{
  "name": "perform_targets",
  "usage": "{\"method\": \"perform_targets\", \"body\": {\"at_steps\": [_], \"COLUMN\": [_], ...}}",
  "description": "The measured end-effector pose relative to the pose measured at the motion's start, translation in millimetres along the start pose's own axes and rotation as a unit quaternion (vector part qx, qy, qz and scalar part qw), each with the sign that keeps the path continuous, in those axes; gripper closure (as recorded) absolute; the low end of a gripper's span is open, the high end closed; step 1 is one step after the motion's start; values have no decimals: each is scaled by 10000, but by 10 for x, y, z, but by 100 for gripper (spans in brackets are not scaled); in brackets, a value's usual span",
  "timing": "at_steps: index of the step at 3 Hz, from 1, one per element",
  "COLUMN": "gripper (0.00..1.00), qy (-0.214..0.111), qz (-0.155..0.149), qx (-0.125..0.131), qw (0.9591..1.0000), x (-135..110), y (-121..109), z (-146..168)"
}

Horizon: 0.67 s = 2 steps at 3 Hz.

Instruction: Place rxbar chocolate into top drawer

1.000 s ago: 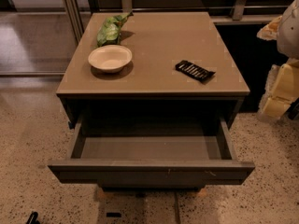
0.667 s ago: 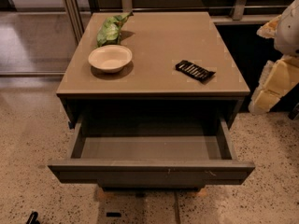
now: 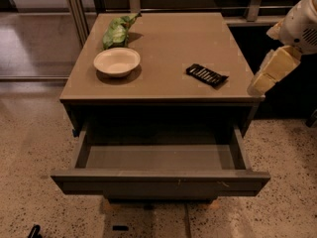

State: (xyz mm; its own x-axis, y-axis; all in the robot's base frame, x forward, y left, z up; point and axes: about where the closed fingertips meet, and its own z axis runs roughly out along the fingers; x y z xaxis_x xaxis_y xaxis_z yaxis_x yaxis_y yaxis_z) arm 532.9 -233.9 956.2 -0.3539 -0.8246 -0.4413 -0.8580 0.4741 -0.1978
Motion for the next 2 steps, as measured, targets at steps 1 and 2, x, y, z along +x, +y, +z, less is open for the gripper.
{"method": "perform_targets", "body": {"at_steps": [1, 2], "gripper": [0, 0], "qy": [-294, -296], "qz": [284, 305], "qx": [-180, -162], "qw": [9990, 9990], "x": [-110, -99], "y": [-262, -264], "z": [274, 278]}}
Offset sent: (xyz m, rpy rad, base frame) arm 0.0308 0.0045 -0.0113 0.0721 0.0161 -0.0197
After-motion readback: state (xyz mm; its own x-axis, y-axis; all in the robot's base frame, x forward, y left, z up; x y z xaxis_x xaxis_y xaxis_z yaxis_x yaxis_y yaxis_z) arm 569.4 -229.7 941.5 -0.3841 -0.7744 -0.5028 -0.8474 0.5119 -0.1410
